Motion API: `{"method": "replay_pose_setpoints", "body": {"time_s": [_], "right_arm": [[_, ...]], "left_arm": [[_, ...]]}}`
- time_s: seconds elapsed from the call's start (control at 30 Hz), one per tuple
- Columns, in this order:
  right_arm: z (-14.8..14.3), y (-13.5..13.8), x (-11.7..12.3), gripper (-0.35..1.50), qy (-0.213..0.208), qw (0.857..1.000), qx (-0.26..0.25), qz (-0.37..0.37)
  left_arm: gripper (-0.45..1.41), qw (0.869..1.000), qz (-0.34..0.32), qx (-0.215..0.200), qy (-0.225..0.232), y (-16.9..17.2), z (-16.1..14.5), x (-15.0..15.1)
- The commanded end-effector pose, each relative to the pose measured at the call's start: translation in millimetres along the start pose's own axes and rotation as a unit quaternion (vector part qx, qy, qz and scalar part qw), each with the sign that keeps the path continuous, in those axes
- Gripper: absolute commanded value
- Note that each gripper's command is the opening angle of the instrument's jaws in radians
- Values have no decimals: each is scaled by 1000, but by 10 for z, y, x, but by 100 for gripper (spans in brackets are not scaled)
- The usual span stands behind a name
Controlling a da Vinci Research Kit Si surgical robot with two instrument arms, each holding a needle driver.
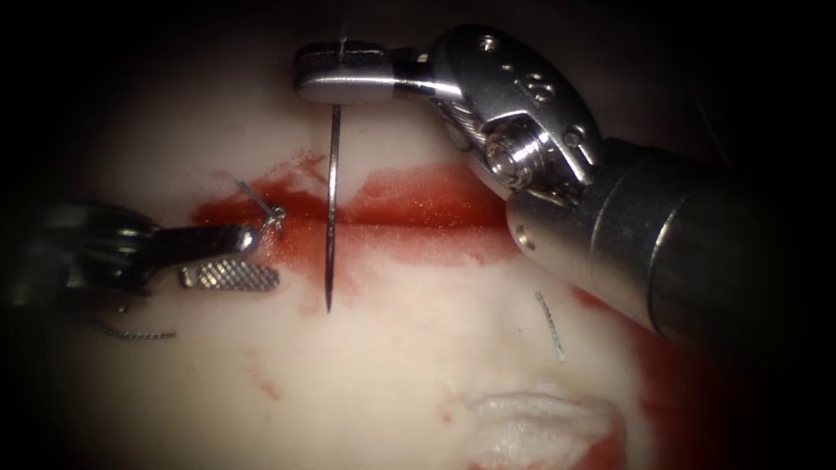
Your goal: Wound Closure
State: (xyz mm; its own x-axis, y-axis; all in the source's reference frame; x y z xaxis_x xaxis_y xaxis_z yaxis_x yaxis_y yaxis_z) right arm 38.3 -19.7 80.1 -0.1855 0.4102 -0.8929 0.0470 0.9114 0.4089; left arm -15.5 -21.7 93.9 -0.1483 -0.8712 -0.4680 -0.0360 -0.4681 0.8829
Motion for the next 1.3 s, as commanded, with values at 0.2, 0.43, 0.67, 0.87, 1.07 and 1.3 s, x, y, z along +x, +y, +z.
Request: {"method": "replay_pose_setpoints", "body": {"time_s": [0.2,0.43,0.67,0.87,1.07,1.3], "right_arm": [[20,4,12,-35,3,999,1,-50],[31,-5,14,-35,4,999,9,-48],[30,-5,13,-35,-2,1000,10,-27],[31,-7,14,148,-15,993,-107,48],[23,-6,16,148,-11,989,-128,76],[7,-9,8,146,-4,982,-114,150]], "left_arm": [[19,997,-69,37,19,7,24,-5],[-45,998,-45,37,25,15,30,-3],[-45,998,-48,34,29,15,26,-2],[-45,994,-82,70,32,12,22,-3],[-45,985,-129,112,31,11,19,-2],[-45,933,-254,254,15,25,34,10]]}}
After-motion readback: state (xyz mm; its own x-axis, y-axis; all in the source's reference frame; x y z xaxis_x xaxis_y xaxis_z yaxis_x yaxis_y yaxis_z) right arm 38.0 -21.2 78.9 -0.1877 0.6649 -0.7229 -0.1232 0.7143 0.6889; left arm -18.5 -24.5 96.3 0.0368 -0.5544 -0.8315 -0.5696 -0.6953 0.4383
